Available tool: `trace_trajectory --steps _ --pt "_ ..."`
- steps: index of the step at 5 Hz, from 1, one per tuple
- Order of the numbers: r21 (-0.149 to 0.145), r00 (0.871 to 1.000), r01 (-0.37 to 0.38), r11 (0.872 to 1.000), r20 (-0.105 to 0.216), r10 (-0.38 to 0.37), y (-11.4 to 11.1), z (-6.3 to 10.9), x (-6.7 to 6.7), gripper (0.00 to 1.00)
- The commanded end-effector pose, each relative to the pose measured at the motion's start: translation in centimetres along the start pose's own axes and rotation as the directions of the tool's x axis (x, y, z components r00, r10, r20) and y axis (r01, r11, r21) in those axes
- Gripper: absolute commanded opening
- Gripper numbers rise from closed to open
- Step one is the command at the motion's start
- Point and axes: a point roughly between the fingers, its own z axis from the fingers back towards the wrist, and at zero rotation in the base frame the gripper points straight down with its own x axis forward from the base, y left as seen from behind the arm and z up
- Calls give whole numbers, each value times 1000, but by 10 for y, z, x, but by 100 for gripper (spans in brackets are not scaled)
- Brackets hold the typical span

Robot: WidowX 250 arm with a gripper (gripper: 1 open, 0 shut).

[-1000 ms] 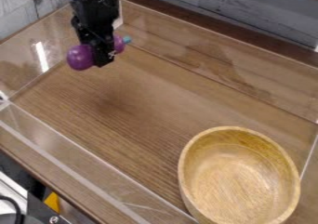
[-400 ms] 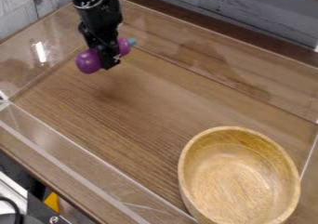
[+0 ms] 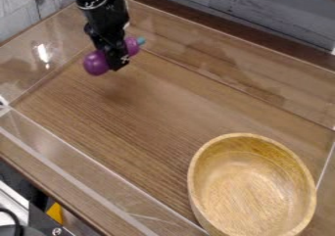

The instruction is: Put the purple eggplant in the brown bowl

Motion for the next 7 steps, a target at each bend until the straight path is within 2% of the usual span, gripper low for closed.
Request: trace_trajectory --steps 1,5,7 --pt "48 998 -1 999 59 -2 16 12 10 0" --pt "9 990 -17 1000 140 16 24 6 15 0" --pt "12 992 -66 998 110 64 52 -8 23 0"
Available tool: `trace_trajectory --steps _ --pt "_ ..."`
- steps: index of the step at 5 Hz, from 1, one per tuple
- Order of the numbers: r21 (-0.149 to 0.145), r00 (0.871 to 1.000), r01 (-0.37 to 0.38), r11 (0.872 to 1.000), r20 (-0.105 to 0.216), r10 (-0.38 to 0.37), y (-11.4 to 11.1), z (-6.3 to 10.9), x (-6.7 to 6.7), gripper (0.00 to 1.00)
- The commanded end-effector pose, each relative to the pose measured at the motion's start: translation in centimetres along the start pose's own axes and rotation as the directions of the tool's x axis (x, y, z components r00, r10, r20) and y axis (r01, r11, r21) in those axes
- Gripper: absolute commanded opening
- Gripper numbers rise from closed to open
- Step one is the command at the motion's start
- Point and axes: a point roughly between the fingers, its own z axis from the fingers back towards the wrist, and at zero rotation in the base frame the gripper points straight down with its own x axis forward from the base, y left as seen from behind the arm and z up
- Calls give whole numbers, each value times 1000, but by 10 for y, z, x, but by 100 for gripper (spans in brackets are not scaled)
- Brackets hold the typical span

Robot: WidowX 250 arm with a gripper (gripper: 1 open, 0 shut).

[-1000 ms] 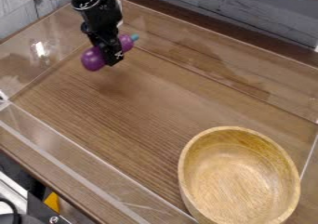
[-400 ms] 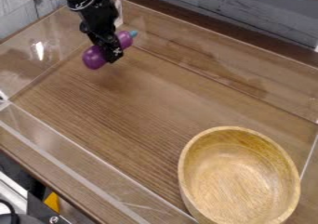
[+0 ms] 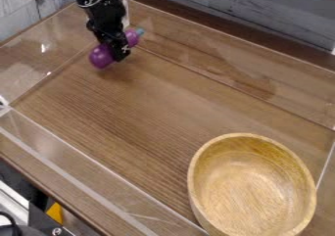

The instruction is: Put the purple eggplant in the brown bowl

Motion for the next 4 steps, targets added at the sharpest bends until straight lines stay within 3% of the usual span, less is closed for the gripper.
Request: trace_trajectory --steps 1,4 --pt "62 999 -24 998 35 22 22 15 10 0" --pt "49 998 -58 997 33 57 26 18 9 0"
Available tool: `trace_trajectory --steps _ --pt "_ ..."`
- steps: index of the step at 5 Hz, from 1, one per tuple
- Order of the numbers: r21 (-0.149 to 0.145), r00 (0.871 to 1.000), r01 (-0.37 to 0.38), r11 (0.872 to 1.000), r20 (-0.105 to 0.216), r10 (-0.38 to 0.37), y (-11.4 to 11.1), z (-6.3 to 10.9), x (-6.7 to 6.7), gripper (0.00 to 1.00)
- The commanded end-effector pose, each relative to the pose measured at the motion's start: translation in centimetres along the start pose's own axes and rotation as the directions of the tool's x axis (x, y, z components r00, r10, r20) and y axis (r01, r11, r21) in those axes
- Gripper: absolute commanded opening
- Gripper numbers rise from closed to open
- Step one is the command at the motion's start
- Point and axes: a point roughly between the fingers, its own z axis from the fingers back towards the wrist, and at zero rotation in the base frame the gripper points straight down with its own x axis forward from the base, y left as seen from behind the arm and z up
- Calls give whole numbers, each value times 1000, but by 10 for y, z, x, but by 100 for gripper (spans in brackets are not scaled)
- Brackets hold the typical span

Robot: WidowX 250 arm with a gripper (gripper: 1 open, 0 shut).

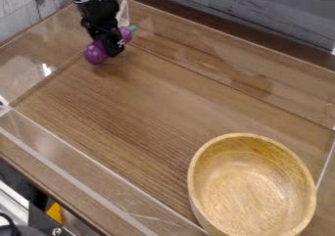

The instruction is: Put the purple eggplant in the brown bowl

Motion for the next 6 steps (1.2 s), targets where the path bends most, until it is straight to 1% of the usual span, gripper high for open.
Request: trace_trajectory --steps 1,4,6 --pt "47 999 -8 999 41 6 11 20 8 0" --pt "46 999 -25 999 43 23 7 27 6 0" --pt "46 999 -36 998 40 34 9 30 8 0"
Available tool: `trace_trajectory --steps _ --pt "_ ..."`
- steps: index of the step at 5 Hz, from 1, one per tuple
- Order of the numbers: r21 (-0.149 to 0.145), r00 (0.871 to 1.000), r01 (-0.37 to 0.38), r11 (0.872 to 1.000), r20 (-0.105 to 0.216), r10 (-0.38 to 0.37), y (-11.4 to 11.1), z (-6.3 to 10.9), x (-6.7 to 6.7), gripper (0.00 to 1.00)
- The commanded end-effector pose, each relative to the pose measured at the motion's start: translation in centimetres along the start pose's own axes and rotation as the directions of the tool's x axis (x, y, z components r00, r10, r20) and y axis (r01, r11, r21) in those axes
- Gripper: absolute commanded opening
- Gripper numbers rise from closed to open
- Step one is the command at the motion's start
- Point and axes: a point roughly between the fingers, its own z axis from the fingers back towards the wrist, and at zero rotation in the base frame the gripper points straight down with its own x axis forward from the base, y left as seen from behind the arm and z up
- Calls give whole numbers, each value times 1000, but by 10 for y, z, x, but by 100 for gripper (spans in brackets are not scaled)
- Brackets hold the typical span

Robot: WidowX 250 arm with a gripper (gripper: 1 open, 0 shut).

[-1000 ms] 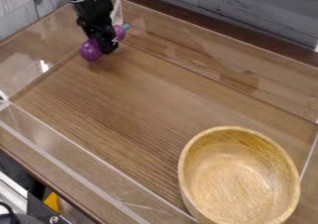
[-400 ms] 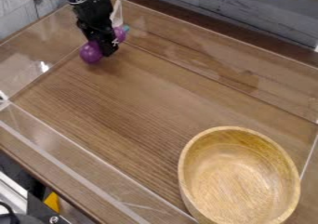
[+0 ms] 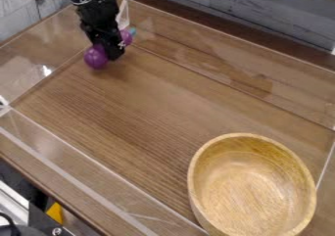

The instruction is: Put the purple eggplant in the brown bowl

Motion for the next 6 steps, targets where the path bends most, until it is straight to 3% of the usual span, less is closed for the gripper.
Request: trace_trajectory --steps 1,6 --pt "75 998 1 997 63 -6 14 31 15 0" --pt "90 996 -17 996 89 9 20 33 19 0"
